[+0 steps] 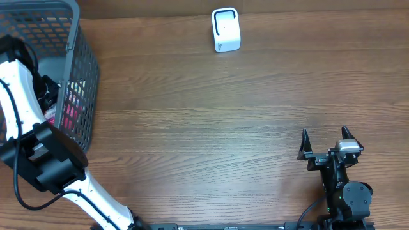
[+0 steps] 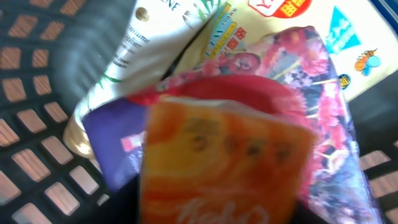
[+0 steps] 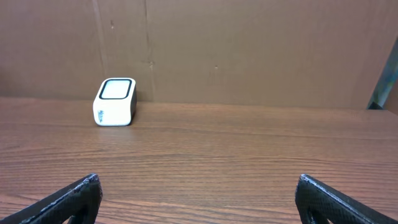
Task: Scan the item barcode
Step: 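Grasp the small orange snack pack with the left gripper and lift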
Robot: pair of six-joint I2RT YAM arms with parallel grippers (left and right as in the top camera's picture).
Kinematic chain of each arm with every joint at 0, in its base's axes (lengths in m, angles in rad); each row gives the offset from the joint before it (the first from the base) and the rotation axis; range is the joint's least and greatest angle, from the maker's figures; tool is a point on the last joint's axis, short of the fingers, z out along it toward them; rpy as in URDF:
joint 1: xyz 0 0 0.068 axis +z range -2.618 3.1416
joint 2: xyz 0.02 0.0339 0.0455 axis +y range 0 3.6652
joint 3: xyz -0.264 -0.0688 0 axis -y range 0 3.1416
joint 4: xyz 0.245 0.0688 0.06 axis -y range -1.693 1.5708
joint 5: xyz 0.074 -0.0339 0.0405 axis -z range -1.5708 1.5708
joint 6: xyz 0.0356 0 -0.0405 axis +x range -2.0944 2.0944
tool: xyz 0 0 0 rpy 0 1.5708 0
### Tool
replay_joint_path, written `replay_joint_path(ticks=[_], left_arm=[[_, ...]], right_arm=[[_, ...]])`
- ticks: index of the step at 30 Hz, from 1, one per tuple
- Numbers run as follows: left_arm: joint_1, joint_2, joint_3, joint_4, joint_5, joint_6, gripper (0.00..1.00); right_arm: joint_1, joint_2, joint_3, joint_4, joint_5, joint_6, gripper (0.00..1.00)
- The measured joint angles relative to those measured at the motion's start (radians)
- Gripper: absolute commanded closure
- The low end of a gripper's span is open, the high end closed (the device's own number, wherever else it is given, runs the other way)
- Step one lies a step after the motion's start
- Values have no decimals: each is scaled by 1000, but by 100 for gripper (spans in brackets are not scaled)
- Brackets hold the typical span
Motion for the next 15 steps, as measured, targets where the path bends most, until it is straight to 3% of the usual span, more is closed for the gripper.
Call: replay_joint_path(ticks=[2, 9, 15], left_arm=[[7, 0, 0, 0, 0, 10, 96], [14, 0, 43, -43, 1, 27, 96], [14, 0, 275, -139, 69, 26, 96]], right_arm=[[0, 0, 0, 0, 0, 0, 0], [0, 0, 0, 0, 0, 0, 0], [0, 0, 0, 0, 0, 0, 0]])
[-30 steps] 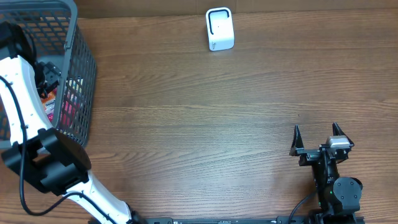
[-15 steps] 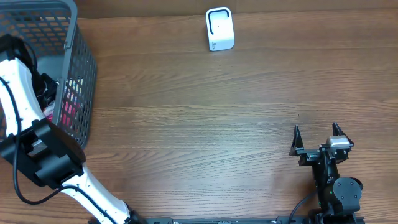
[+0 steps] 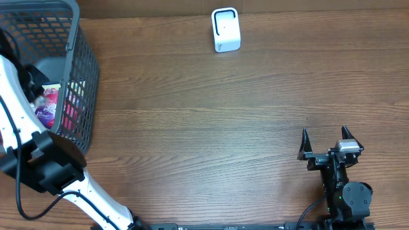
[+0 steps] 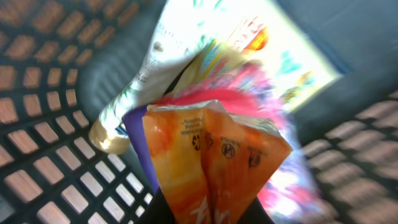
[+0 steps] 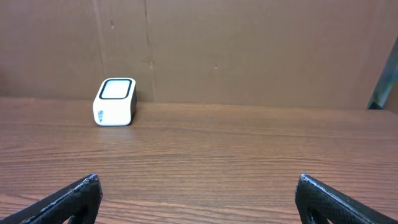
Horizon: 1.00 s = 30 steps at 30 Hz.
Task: Scan the item barcode
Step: 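Grasp the small orange snack pack with the left gripper and lift, then carry the orange pack toward the scanner and drop it on the table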
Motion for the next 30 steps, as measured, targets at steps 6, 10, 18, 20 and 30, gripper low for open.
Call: replay_joint_path(ticks=[6, 10, 18, 20, 30], left_arm=[[3, -53, 277, -41, 201, -2, 96], [-18, -162, 357, -34, 385, -2, 96], [-380, -321, 395, -91, 568, 7, 96], [-496, -311, 383, -114, 560, 13, 96], [-955, -49, 253, -108, 454, 19, 96]], right_arm=[[0, 0, 0, 0, 0, 0, 0], [0, 0, 0, -1, 0, 0, 0], [0, 0, 0, -1, 0, 1, 0], [0, 0, 0, 0, 0, 1, 0], [0, 0, 0, 0, 0, 0, 0]])
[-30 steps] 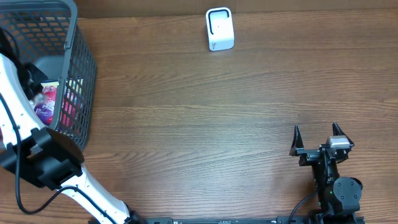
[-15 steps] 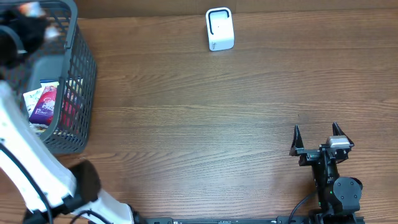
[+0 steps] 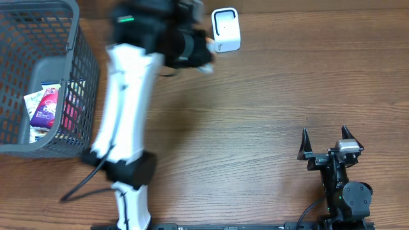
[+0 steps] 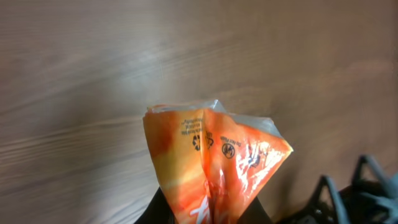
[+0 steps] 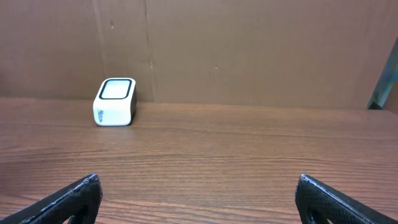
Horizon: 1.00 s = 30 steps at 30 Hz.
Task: Scan the item barcode
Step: 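Carry the orange pack toward the scanner and drop it on the table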
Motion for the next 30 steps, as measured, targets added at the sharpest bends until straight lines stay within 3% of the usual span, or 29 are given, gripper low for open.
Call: replay_joint_path(ticks=[11, 13, 15, 17, 20, 22, 30], left_arm=[[-217, 384, -37, 183, 26, -92, 96], [-238, 431, -39, 212, 48, -97, 82], [-254, 464, -40, 224, 64, -100, 58], [-262, 481, -41, 226, 75, -102, 43], [-258, 483, -41, 225, 87, -109, 37], [-246, 482, -37, 218, 93, -105, 26], [-116, 436, 19, 118, 102, -91, 23]], right_arm=[[0, 0, 0, 0, 0, 0, 0], [0, 0, 0, 0, 0, 0, 0], [0, 0, 0, 0, 0, 0, 0], [0, 0, 0, 0, 0, 0, 0], [0, 0, 0, 0, 0, 0, 0], [0, 0, 0, 0, 0, 0, 0], [0, 0, 0, 0, -1, 0, 0]])
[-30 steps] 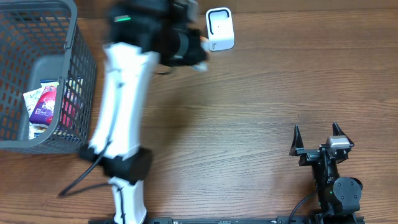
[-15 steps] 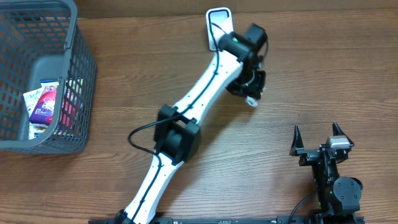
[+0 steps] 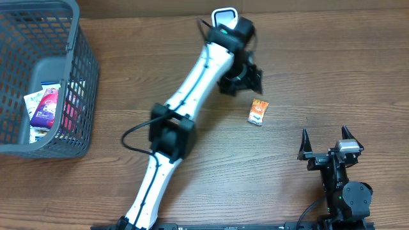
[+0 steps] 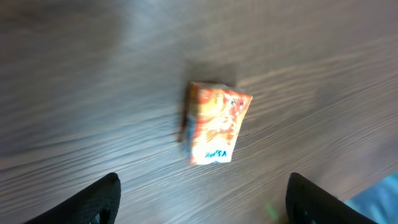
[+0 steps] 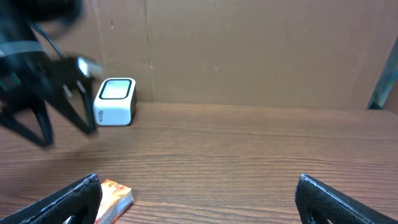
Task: Scan the item barcode
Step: 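Carry the orange pack toward the scanner and drop it on the table, then return the left gripper into the grey basket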
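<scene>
The orange snack packet [image 3: 257,112] lies flat on the wooden table, right of centre; it also shows in the left wrist view [image 4: 214,122] and at the lower left of the right wrist view [image 5: 112,199]. My left gripper [image 3: 241,78] hovers open just up and left of it, nothing between its fingers [image 4: 93,199]. The white barcode scanner [image 3: 225,19] stands at the table's back edge, partly covered by my left arm, and shows in the right wrist view [image 5: 115,101]. My right gripper [image 3: 326,139] rests open near the front right.
A grey wire basket [image 3: 82,76] at the far left holds several other packaged items [image 3: 45,105]. Brown cardboard [image 5: 249,50] walls off the back of the table. My left arm [image 3: 192,96] stretches diagonally across the middle.
My left gripper was shut on the orange packet near the scanner; now it is open and the packet lies on the table to the right of centre. The right arm is unchanged.
My left gripper was down in the basket with the orange packet among the other items. It then held the packet higher in the basket, then over the table by the scanner. Now the packet lies released on the table.
</scene>
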Robot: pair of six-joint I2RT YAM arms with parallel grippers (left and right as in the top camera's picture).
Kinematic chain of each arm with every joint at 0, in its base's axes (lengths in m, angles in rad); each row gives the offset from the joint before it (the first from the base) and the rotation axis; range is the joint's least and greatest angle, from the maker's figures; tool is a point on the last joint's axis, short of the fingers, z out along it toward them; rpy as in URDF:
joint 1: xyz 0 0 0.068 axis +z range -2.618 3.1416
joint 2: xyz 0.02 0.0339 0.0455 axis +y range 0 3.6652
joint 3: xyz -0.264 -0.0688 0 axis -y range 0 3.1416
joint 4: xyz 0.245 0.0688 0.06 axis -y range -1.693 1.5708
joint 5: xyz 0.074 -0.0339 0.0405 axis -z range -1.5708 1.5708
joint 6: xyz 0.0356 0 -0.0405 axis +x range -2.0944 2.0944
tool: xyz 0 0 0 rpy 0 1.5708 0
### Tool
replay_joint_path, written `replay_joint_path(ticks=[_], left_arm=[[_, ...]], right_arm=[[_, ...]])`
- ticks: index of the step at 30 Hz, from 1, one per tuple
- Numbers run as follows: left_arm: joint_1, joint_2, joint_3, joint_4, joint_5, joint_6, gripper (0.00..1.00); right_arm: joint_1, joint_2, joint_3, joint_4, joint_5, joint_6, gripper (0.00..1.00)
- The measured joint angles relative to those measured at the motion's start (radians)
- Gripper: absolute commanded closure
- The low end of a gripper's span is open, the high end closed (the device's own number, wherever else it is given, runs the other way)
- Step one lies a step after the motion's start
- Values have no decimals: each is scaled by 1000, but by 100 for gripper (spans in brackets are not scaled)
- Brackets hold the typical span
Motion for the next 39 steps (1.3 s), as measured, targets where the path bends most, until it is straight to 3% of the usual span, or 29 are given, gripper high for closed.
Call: replay_joint_path(ticks=[4, 12, 18, 29, 39], left_arm=[[89, -116, 43, -12, 0, 20, 23], [283, -489, 92, -49, 0, 47, 8], [537, -679, 102, -143, 4, 81, 8], [1134, -726, 49, -179, -4, 103, 6], [1331, -725, -236, -137, -92, 71, 3]], right_arm=[[0, 0, 0, 0, 1, 0, 0], [0, 0, 0, 0, 1, 0, 0], [0, 0, 0, 0, 1, 0, 0], [0, 0, 0, 1, 1, 0, 0], [0, 0, 0, 0, 1, 0, 0]])
